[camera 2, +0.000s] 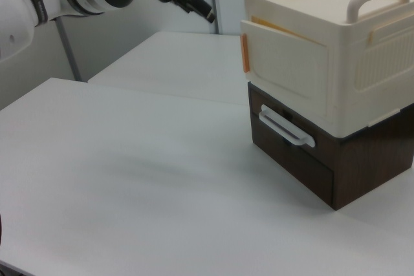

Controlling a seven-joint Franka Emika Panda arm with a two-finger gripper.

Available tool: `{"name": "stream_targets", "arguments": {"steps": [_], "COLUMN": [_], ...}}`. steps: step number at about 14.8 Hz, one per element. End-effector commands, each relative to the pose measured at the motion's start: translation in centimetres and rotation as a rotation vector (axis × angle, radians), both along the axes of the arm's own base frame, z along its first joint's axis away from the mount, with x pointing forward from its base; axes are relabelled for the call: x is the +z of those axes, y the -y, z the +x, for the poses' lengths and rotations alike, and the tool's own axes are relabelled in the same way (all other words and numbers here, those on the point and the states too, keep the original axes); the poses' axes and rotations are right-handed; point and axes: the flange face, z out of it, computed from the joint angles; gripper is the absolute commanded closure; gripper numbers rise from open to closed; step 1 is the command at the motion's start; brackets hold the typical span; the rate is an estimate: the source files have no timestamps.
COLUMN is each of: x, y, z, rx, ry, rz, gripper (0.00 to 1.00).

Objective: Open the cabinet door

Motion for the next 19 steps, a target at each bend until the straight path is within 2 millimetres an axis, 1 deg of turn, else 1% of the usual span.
{"name": "stream_targets", "arguments": {"steps": [1, 5, 6, 13, 16, 17, 19], "x": [0.9, 0.0, -0.5, -2.1, -2.1, -2.0, -2.3], "y": [1.7, 3.9, 4.0, 8.2, 8.6, 9.1, 9.3], "z": [0.4, 1.4, 1.8, 1.7, 1.6, 1.4, 1.2], "rx": [0.007, 0.004, 0.008, -0.018, -0.010, -0.018, -0.012], "ry": [0.085, 0.175, 0.190, 0.155, 0.148, 0.147, 0.130], "rz": [-0.047, -0.089, -0.091, -0.131, -0.145, -0.146, -0.154], "gripper": [0.00, 0.00, 0.00, 0.00, 0.00, 0.00, 0.00]}}
